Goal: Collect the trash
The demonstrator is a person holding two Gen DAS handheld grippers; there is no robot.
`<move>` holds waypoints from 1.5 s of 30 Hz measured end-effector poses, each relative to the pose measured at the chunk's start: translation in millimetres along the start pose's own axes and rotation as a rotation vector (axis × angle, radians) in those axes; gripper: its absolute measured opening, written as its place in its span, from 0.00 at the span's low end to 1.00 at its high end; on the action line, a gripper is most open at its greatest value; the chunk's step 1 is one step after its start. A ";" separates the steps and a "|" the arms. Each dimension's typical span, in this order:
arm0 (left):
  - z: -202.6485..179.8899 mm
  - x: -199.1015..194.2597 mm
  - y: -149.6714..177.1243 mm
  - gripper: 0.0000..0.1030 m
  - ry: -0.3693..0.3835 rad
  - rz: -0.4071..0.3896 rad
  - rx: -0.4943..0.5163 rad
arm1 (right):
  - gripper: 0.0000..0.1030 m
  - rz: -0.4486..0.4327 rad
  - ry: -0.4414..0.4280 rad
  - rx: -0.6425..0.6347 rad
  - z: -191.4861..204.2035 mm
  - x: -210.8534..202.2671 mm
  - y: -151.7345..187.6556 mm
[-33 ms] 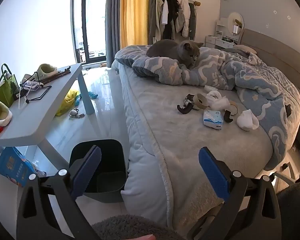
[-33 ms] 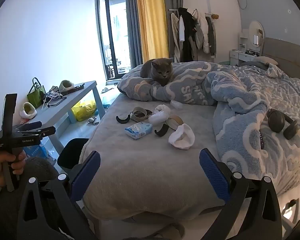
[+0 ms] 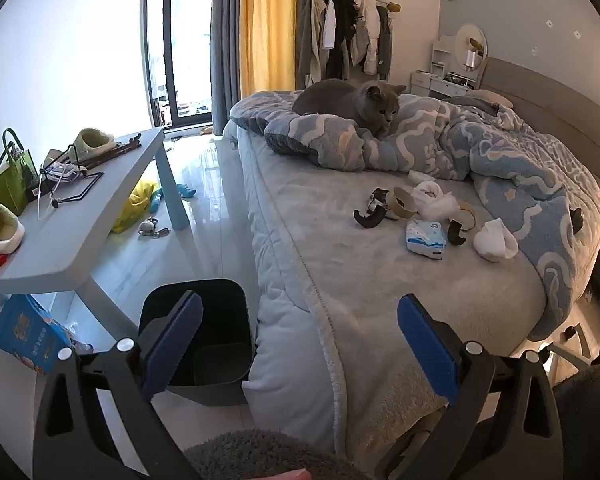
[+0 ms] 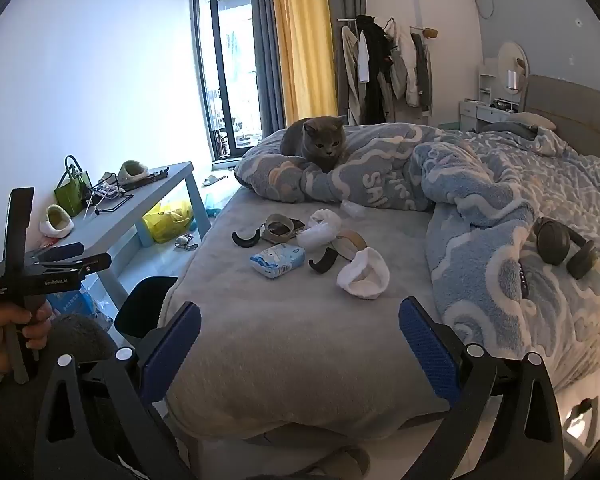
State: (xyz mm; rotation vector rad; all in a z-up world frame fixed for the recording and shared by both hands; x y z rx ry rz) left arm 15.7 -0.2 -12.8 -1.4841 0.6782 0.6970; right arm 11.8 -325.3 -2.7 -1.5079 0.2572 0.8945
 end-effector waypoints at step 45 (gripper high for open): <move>0.1 -0.4 0.0 0.97 -0.005 -0.003 0.005 | 0.97 0.008 -0.017 0.015 0.9 1.9 -1.2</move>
Point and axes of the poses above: each gripper's, at about its wrist camera, not at the fingertips, and x roughly the way its jaws point, z to its left, y to its underside, the point moved 2 cm from there along x, roughly the way its jaws point, and after that the axes turned 11 degrees about z, right-handed, at the moved point
